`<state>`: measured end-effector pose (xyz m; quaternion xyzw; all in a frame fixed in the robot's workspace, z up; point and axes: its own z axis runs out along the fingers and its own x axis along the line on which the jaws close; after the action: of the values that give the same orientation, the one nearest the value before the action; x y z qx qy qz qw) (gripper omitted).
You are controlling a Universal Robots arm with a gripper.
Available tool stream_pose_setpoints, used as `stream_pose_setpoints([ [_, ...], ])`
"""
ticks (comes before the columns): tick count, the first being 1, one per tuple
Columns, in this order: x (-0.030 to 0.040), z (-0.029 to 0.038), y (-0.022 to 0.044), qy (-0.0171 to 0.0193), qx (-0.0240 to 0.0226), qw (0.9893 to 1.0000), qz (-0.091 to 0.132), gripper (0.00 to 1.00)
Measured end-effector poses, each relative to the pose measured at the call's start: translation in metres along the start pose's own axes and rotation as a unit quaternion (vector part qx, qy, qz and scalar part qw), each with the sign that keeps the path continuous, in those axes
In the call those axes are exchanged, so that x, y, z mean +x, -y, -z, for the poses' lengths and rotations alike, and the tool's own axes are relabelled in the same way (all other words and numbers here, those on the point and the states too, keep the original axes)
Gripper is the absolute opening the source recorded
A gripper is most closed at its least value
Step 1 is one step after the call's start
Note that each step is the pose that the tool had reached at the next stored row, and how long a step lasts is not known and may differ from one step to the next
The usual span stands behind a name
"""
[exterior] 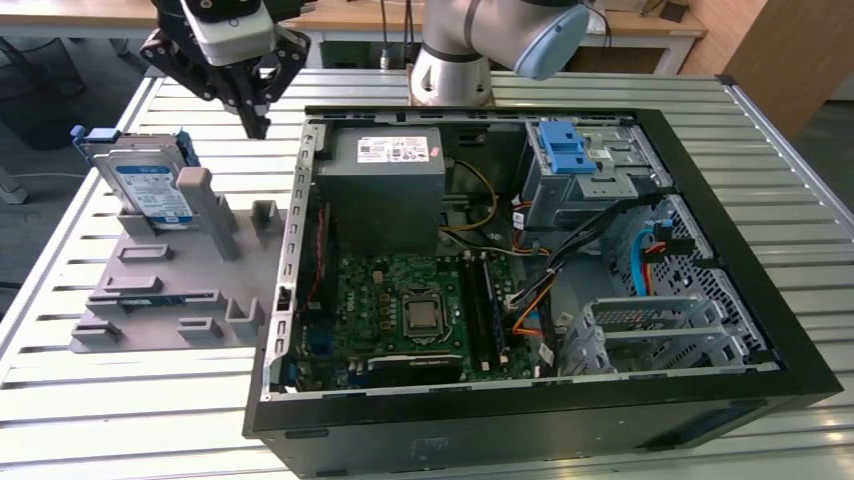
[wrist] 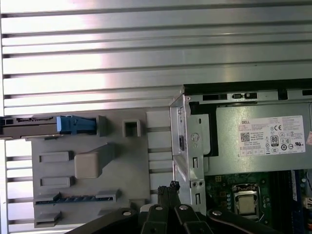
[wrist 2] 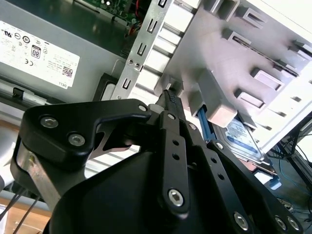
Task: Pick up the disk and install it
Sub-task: 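Reach for the disk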
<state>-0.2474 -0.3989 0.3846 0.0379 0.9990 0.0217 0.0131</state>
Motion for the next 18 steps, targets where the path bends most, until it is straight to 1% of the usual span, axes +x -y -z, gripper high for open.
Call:
stream_pose_setpoints([
  [18,0.0123,0.0000,0.0009,0.0000,0.0000,1.0000,0.000,0.11],
])
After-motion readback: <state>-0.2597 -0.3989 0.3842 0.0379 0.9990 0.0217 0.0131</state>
